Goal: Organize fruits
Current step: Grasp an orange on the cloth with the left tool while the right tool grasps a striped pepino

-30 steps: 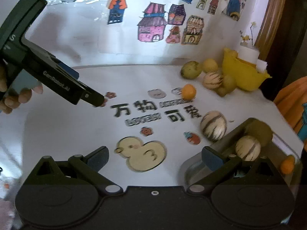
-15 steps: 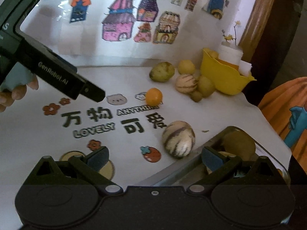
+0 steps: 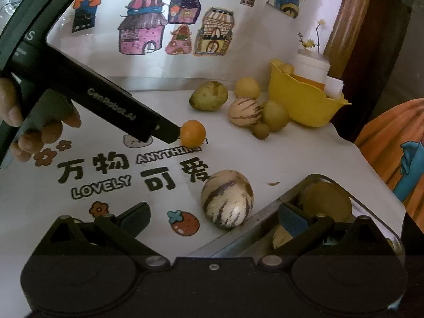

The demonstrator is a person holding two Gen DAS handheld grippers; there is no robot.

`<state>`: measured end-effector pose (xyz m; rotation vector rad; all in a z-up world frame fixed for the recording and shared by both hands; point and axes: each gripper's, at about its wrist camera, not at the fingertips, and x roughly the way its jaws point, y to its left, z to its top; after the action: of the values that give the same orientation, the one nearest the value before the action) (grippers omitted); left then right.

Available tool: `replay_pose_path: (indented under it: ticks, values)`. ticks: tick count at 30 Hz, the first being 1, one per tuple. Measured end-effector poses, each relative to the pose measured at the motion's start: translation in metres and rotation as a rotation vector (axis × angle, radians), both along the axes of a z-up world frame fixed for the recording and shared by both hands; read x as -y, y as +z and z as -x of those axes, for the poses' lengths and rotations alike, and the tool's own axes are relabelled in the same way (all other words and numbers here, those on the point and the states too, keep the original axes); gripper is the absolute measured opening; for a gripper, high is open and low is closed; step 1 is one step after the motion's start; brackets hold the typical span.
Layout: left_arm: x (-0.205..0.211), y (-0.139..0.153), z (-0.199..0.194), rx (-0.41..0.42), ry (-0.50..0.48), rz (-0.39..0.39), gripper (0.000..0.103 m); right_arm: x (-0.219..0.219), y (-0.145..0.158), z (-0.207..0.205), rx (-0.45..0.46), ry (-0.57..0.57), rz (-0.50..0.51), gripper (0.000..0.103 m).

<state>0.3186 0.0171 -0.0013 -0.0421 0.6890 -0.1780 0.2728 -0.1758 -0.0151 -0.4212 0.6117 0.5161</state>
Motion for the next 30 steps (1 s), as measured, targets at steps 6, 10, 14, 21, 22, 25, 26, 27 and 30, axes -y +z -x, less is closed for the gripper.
replay_pose_path:
  ticks: [6, 10, 14, 21, 22, 25, 26, 27, 30]
  values:
    - [0.007, -0.005, -0.011, 0.033, -0.018, 0.002, 0.103, 0.002, -0.001, -0.011, -0.032, 0.008, -0.044, 0.1]
    - [0.011, -0.009, -0.018, 0.043, -0.022, 0.014, 0.102, 0.002, -0.001, -0.018, -0.042, 0.01, -0.052, 0.094]
    - [0.012, -0.013, -0.023, 0.033, -0.023, 0.028, 0.1, 0.0, -0.004, -0.023, -0.04, 0.003, -0.035, 0.089]
    - [0.014, -0.016, -0.027, 0.024, -0.031, 0.037, 0.089, 0.0, -0.009, -0.028, -0.042, -0.025, -0.024, 0.075]
    - [0.014, -0.016, -0.028, 0.025, -0.034, 0.039, 0.087, 0.0, -0.01, -0.028, -0.046, -0.026, -0.026, 0.073]
    - [0.016, -0.016, -0.029, 0.021, -0.045, 0.046, 0.08, 0.0, -0.01, -0.03, -0.055, -0.026, -0.033, 0.064]
    - [0.016, -0.016, -0.029, 0.02, -0.048, 0.049, 0.077, 0.0, -0.01, -0.031, -0.055, -0.028, -0.037, 0.058]
    - [0.017, -0.017, -0.03, 0.018, -0.051, 0.052, 0.074, 0.0, -0.01, -0.031, -0.056, -0.029, -0.039, 0.054]
    - [0.018, -0.018, -0.03, 0.009, -0.062, 0.06, 0.063, 0.0, -0.01, -0.033, -0.059, -0.038, -0.04, 0.051]
